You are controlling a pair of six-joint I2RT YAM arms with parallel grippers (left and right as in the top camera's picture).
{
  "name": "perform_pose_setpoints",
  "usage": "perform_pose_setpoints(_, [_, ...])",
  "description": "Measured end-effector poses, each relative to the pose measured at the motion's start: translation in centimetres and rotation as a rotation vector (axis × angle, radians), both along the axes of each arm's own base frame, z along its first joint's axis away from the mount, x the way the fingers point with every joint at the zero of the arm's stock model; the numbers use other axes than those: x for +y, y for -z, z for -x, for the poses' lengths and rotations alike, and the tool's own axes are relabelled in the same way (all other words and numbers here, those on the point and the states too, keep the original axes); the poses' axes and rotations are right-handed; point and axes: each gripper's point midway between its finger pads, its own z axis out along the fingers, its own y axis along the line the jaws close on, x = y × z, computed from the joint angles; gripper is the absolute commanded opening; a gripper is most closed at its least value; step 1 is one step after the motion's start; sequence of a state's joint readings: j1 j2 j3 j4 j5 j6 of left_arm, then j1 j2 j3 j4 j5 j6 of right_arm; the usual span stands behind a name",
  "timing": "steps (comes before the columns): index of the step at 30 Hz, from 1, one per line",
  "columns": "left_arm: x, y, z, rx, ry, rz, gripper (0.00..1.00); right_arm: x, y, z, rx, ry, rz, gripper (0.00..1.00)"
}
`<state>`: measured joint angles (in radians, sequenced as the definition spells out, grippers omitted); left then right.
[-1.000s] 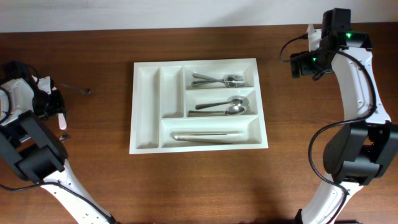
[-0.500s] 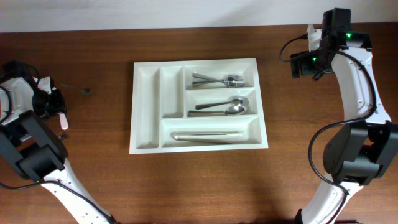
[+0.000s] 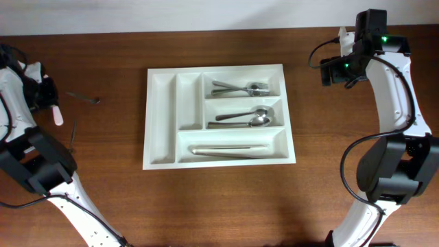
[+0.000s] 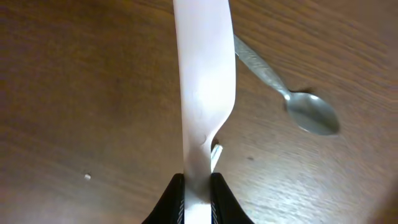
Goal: Pack container
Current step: 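Carry the pink knife with the left gripper into the narrow left compartment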
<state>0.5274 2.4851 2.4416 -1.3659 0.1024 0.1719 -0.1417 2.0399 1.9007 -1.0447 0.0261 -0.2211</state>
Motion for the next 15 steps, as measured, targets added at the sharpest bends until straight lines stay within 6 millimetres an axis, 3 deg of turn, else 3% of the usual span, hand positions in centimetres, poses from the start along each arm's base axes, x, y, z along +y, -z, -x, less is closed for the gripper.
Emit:
perform_pose_setpoints(3, [-0.7,-0.8,-0.5,-0.015,0.006,0.007,0.02,0.0,0.0,0.0,0.000,0.001,-0.001,0.99])
perform_pose_setpoints(7, [-4.0,-1.5,-2.1,-0.031,0.067,0.024,0.02,0.0,0.0,0.0,0.000,0.000,0.000,0.99])
perform_pose_setpoints(10, [-9.1,-1.7,-3.9,-0.034,0.168,0.034,0.02,0.0,0.0,0.0,0.000,0.000,0.000,0.99])
perform_pose_setpoints(15, [-20.0,-1.8,-6.3,-0.039,0.346,0.051,0.02,0.0,0.0,0.0,0.000,0.000,0.000,0.99])
